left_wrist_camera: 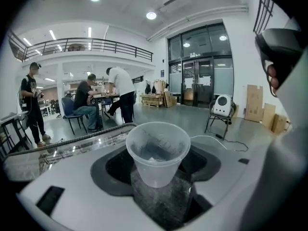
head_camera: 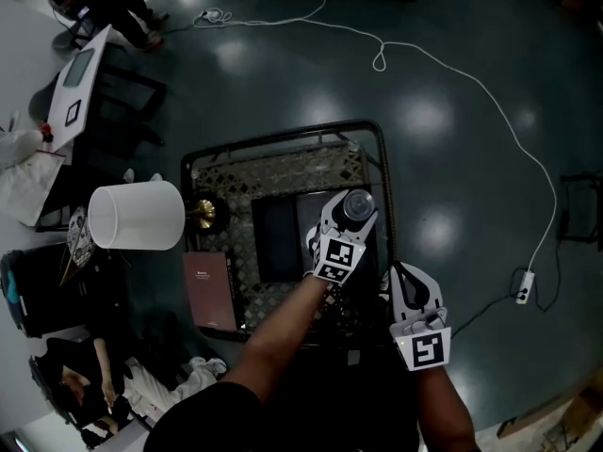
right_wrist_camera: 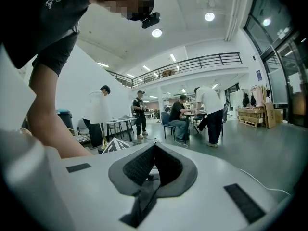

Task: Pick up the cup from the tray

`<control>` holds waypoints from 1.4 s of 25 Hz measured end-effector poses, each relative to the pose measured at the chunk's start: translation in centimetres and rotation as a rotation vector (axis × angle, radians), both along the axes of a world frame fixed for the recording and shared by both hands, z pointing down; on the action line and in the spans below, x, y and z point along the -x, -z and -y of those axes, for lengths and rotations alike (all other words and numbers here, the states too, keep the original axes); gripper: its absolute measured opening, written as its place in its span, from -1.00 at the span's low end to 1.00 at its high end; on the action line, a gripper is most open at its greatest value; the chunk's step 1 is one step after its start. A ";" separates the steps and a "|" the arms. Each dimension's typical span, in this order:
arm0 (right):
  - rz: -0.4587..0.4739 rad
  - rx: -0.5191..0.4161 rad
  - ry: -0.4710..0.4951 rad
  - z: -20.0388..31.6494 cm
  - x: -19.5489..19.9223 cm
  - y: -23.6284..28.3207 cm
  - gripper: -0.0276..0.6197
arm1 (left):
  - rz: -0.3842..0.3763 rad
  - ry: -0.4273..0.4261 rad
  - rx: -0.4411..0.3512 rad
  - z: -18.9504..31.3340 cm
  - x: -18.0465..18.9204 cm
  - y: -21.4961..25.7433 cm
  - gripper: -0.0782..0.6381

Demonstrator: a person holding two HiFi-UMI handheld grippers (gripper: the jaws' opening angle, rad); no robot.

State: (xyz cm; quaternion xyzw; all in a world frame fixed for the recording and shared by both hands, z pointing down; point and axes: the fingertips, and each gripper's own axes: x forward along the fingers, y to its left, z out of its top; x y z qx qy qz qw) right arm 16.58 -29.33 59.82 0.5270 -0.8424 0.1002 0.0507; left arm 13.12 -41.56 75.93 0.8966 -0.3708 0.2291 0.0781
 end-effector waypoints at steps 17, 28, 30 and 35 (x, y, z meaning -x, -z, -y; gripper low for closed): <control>-0.008 -0.037 0.002 -0.4 0.8 2.0 -0.89 | -0.029 -0.007 -0.056 -2.2 1.3 5.6 0.06; -0.001 -0.115 0.039 -0.4 3.5 5.9 -0.89 | -0.069 0.053 -0.108 -5.3 6.3 12.9 0.06; 0.005 -0.131 0.049 -0.3 4.5 6.7 -0.89 | -0.080 0.069 -0.112 -6.0 7.4 14.0 0.06; -0.003 -0.170 0.090 -0.4 6.7 8.6 -0.89 | -0.107 0.098 -0.122 -8.3 9.4 16.9 0.06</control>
